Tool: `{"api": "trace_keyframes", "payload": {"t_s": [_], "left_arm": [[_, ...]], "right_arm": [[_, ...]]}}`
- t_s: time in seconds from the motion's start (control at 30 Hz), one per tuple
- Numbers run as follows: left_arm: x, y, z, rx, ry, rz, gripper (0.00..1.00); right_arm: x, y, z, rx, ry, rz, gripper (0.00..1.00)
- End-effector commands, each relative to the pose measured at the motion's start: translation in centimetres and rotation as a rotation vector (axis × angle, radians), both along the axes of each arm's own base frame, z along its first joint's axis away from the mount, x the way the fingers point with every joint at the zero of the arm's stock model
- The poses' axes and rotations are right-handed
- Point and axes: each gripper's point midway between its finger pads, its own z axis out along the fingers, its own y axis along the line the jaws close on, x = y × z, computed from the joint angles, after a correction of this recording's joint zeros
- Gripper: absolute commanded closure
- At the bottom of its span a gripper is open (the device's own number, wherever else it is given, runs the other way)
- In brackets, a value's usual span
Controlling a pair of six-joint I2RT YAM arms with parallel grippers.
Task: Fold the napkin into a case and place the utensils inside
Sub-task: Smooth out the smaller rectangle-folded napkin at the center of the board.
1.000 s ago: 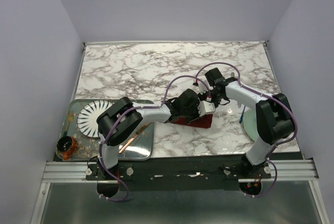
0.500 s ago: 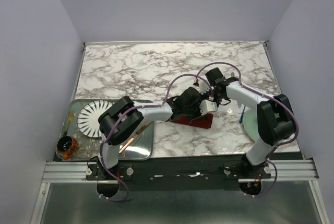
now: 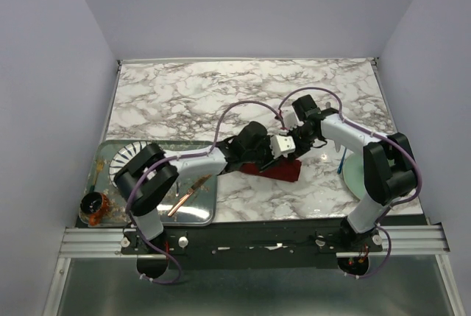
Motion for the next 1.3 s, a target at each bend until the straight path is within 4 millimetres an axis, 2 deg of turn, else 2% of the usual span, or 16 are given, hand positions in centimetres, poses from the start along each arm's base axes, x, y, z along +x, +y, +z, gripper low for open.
{"api": "trace_keyframes", "payload": {"t_s": [0.0,0.03,0.07,0.1,0.13,0.17,0.2,0.4,0.47,0.5,0.57,0.67,0.73,0.8,1.07,1.27], "left_arm": [[-1.1,-0.2,6.7,-0.236,0.14,0.076,0.53],[-2.1,-0.4,6.9,-0.262,0.244,0.06,0.51],[-2.3,-0.2,7.2,-0.296,0.38,0.124,0.47],[-2.6,-0.2,7.0,-0.32,0.472,0.152,0.38],[-3.8,0.2,6.2,-0.331,0.578,0.152,0.36],[-2.9,0.1,7.3,-0.415,0.607,0.168,0.33],[-3.4,0.0,7.4,-0.46,0.744,0.215,0.32],[-3.8,0.2,7.8,-0.576,0.85,0.246,0.2],[-3.9,-0.3,8.1,-0.595,0.901,0.244,0.2],[-3.7,-0.5,7.3,-0.59,0.932,0.264,0.21],[-3.4,-0.9,7.2,-0.598,0.978,0.288,0.33],[-3.0,-1.4,6.8,-0.615,1.032,0.306,0.39],[-2.7,-1.6,5.8,-0.608,1.061,0.341,0.41],[-2.7,-2.0,5.0,-0.601,1.095,0.362,0.41],[-2.6,-3.7,3.3,-0.607,1.138,0.42,0.3],[-1.8,-4.9,1.3,-0.584,1.164,0.53,0.32]], "right_arm": [[-0.5,0.1,-0.1,0.014,0.04,-0.015,0.99],[-0.4,0.1,-0.1,0.017,0.039,-0.019,0.99],[-0.3,0.2,0.0,0.02,0.039,-0.026,0.99],[-0.1,0.2,0.2,0.023,0.036,-0.03,0.99],[-0.1,0.1,0.2,0.023,0.037,-0.033,0.99],[0.1,0.1,0.3,0.024,0.035,-0.043,0.99],[0.2,0.1,0.3,0.025,0.035,-0.049,0.99],[0.3,0.0,-0.3,0.041,0.075,-0.099,0.99],[0.6,0.1,-0.2,0.059,0.083,-0.121,0.99],[0.7,0.3,-0.2,0.066,0.084,-0.127,0.99],[0.8,0.5,-0.2,0.076,0.09,-0.135,0.99],[1.1,0.6,0.1,0.081,0.082,-0.143,0.99],[1.1,0.7,0.2,0.084,0.079,-0.146,0.99],[1.0,0.7,0.4,0.09,0.081,-0.149,0.99],[0.7,0.5,0.5,0.088,0.076,-0.156,0.99],[0.6,0.5,0.6,0.093,0.077,-0.161,0.99]]}}
